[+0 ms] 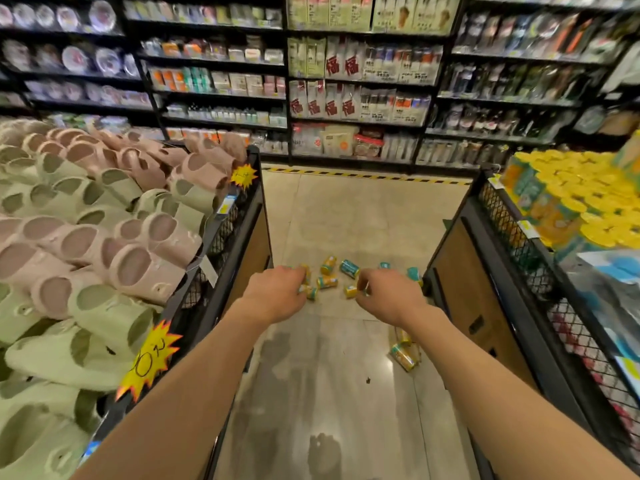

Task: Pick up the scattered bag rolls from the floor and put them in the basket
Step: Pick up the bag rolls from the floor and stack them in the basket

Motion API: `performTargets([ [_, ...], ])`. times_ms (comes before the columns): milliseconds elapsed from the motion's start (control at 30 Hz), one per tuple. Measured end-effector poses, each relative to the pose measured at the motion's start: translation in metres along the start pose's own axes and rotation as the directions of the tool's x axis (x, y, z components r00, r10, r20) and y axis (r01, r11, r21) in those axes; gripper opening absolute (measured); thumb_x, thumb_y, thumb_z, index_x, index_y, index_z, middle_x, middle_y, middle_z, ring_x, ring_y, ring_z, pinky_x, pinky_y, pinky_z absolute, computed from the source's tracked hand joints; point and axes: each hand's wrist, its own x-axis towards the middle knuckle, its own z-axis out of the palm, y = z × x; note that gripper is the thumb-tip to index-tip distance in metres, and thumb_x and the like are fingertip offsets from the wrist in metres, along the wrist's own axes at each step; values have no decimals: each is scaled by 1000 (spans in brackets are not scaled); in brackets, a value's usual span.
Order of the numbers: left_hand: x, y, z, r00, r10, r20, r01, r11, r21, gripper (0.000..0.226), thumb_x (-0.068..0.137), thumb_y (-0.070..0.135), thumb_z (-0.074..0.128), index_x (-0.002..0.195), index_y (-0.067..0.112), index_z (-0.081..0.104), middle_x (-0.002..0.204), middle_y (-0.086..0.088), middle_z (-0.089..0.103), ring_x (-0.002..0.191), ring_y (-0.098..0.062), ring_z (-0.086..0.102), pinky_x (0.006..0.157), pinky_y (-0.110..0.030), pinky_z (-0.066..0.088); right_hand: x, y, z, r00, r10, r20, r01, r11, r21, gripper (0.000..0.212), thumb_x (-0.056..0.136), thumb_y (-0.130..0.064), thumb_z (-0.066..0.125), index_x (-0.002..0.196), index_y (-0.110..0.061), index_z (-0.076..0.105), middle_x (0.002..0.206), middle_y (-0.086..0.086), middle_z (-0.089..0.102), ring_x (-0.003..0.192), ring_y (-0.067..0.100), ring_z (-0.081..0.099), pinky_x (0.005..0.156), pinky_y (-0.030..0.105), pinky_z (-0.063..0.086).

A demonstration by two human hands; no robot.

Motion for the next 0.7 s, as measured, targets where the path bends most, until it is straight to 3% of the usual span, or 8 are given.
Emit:
performTargets([
  [200, 95, -8, 1, 998, -25, 65, 24, 1000, 7, 29, 96, 42, 48, 118, 23, 50, 115, -5, 63, 103, -31, 61, 75, -39, 46, 96, 32, -5, 998, -34, 53, 32, 999, 32, 27, 90, -38, 61, 116, -30, 61, 118, 1, 67, 111, 25, 61, 73, 33, 40],
  [433, 192, -24, -18, 987, -134, 93, 138, 990, -35, 21, 96, 43, 48, 105, 24, 50, 112, -4, 64, 101, -30, 61, 80, -40, 50, 213, 66, -18, 989, -101, 110, 94, 994, 59, 31, 90, -33, 61, 120, -26, 60, 122, 2, 63, 116, 25, 59, 85, 33, 45],
  [700, 282, -56, -36, 972, -211, 107, 214, 977, -15, 34, 96, 43, 50, 124, 23, 50, 125, -4, 60, 109, -30, 60, 80, -39, 45, 318, 103, -43, 984, -124, 130, 120, 992, 39, 32, 90, -34, 62, 121, -27, 59, 123, 2, 62, 115, 26, 58, 81, 35, 43],
])
